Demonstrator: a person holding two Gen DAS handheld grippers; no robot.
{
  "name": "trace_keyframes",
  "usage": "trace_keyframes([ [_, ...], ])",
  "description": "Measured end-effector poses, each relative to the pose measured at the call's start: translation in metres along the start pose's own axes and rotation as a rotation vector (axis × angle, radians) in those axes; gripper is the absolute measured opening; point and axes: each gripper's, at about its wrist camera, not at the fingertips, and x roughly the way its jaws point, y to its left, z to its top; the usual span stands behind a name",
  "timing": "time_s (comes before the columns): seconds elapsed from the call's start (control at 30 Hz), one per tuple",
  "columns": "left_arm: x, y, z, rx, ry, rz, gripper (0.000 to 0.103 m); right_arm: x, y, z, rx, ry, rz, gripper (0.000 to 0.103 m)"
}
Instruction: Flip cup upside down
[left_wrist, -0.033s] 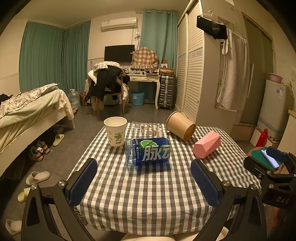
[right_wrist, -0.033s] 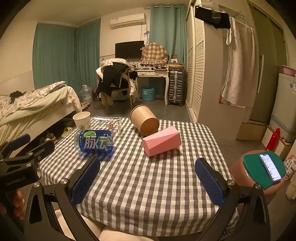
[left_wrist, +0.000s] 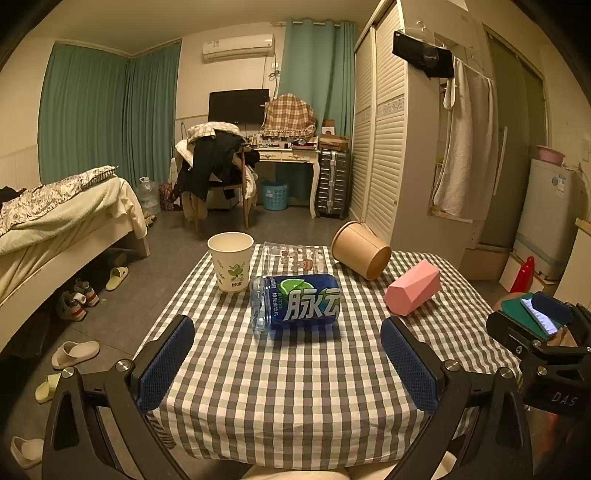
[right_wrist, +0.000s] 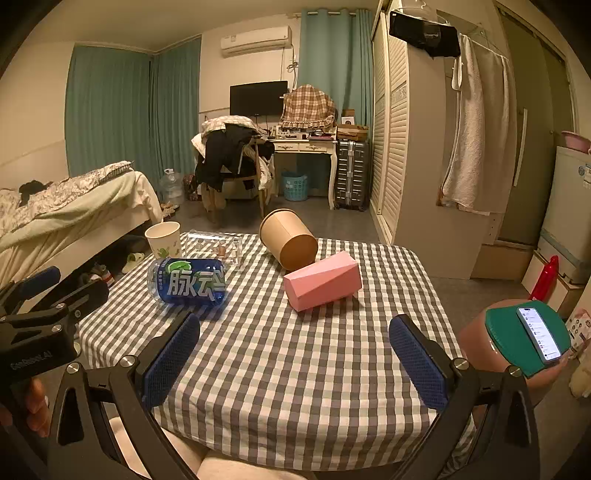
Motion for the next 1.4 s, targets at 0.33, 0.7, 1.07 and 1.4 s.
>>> trace_keyframes([
  [0.33, 0.0004, -0.0029, 0.0027, -0.002, 0.005, 0.000, 0.103, 0.0020, -0.0011, -0.0003, 0.010, 0.007, 0.014, 0.103],
  [0.7, 0.0019, -0.0024, 0.0024, -0.004, 0.008, 0.000, 0.103, 0.0033, -0.0015, -0.0015, 0.011, 0.008, 0.013, 0.103],
  [1.07, 0.0028, -0.0020, 0.0017, -0.003, 0.010, -0.001, 0.103, 0.0048, -0.0028, -0.0033, 0.012, 0.013, 0.011, 0.103],
  [1.4, 0.0033, -0.0022, 0.0008, -0.005, 0.011, -0.001, 0.103, 0.0050, -0.0028, -0.0038, 0.012, 0.013, 0.011, 0.103],
])
